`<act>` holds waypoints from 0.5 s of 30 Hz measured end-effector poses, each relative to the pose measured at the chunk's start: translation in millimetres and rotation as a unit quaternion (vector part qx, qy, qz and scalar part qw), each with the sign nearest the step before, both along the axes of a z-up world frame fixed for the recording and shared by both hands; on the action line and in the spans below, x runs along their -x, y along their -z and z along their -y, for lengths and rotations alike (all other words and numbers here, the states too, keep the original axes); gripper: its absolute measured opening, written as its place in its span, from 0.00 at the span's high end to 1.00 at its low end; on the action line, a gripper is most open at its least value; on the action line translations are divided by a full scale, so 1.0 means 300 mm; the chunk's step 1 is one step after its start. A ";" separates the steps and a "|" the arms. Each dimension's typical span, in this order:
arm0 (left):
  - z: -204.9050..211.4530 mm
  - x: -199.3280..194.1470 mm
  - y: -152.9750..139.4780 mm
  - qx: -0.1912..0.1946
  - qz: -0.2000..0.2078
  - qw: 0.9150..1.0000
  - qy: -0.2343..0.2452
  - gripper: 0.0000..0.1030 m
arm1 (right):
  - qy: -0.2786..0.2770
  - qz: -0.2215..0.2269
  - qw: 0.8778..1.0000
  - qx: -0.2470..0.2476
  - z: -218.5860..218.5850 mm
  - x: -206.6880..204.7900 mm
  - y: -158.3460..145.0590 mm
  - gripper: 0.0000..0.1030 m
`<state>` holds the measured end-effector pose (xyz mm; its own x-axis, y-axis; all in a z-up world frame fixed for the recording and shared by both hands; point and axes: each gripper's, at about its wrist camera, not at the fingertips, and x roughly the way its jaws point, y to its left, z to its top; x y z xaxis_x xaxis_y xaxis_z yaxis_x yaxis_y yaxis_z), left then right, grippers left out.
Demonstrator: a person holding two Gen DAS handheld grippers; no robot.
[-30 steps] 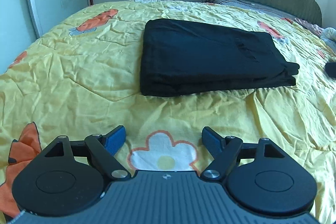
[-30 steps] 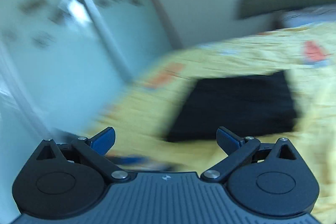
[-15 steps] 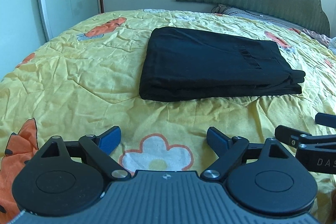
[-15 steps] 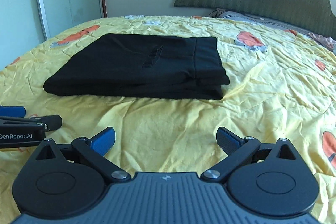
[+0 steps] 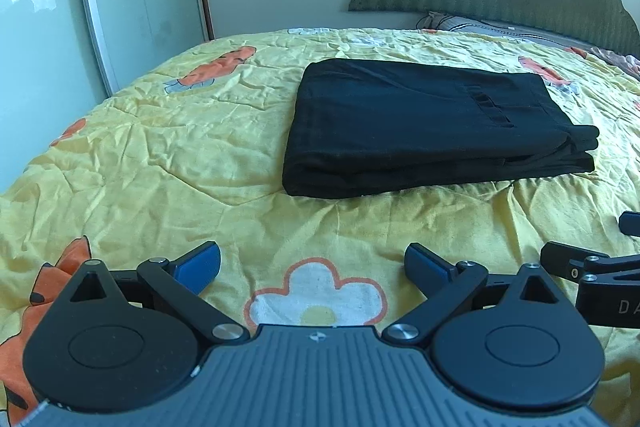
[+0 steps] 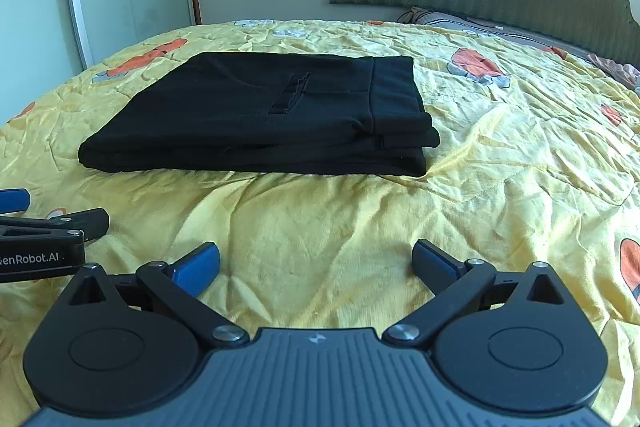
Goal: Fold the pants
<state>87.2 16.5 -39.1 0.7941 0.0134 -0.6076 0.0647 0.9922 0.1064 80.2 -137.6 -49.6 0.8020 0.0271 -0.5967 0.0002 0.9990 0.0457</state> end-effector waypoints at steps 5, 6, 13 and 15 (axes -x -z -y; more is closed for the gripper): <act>-0.009 -0.007 0.006 0.011 -0.008 1.000 -0.006 0.00 | -0.004 0.000 1.000 0.001 -0.006 0.001 0.001 0.00; -0.015 -0.009 0.007 0.017 -0.010 1.000 -0.008 0.00 | -0.003 0.000 1.000 0.000 -0.005 0.001 0.001 0.00; -0.024 -0.011 0.011 0.029 -0.013 0.999 -0.015 0.00 | 0.003 0.000 1.000 0.003 -0.012 -0.005 0.000 0.00; -0.023 -0.010 0.010 0.027 -0.012 0.999 -0.015 0.00 | 0.003 -0.001 1.000 0.005 -0.014 -0.008 0.000 0.00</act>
<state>90.2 23.2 -42.2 0.7789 0.0038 -0.6271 0.0367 0.9980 0.0516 82.7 -133.6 -49.7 0.8012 0.0157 -0.5982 0.0071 0.9993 0.0356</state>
